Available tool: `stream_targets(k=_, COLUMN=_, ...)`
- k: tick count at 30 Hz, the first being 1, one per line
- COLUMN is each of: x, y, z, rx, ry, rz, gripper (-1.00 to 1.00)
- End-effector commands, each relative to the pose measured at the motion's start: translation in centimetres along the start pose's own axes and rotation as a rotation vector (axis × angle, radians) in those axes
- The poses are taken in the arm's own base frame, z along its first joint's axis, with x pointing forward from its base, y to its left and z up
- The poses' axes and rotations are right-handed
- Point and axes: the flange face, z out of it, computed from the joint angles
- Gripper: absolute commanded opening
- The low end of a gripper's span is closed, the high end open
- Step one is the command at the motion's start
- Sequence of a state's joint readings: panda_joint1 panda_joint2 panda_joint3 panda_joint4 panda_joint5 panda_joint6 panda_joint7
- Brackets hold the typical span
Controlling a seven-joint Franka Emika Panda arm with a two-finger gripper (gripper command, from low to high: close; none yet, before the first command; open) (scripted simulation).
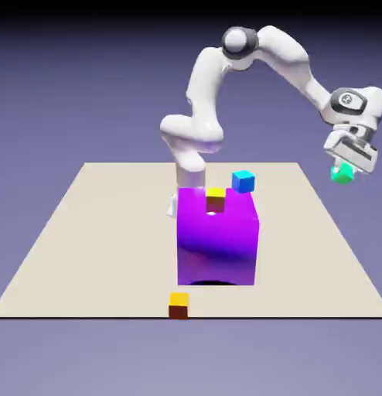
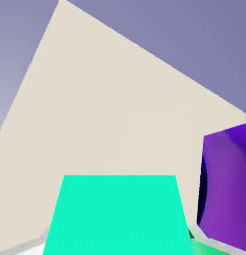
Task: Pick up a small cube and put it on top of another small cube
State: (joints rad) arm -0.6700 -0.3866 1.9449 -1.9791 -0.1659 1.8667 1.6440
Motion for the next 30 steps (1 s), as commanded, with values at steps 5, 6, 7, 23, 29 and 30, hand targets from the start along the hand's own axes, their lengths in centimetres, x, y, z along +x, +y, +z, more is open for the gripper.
stream_targets(k=5, x=4.1, y=0.8, z=-4.4, rx=0.048, ry=-0.043, rz=-0.211, gripper=-1.0)
stream_targets(k=6, x=5.1, y=1.0, z=-5.1, rx=0.059, ry=-0.051, rz=-0.252, gripper=-1.0)
stream_targets(k=7, x=6.0, y=1.3, z=-5.9, rx=0.069, ry=-0.059, rz=-0.292, gripper=-1.0)
stream_targets(k=23, x=24.7, y=7.0, z=-11.4, rx=0.251, ry=-0.148, rz=-0.876, gripper=-1.0)
stream_targets(k=29, x=32.3, y=9.8, z=-10.0, rx=0.323, ry=-0.178, rz=-1.07, gripper=-1.0)
stream_targets(k=30, x=33.5, y=10.2, z=-9.5, rx=0.336, ry=-0.184, rz=-1.101, gripper=-1.0)
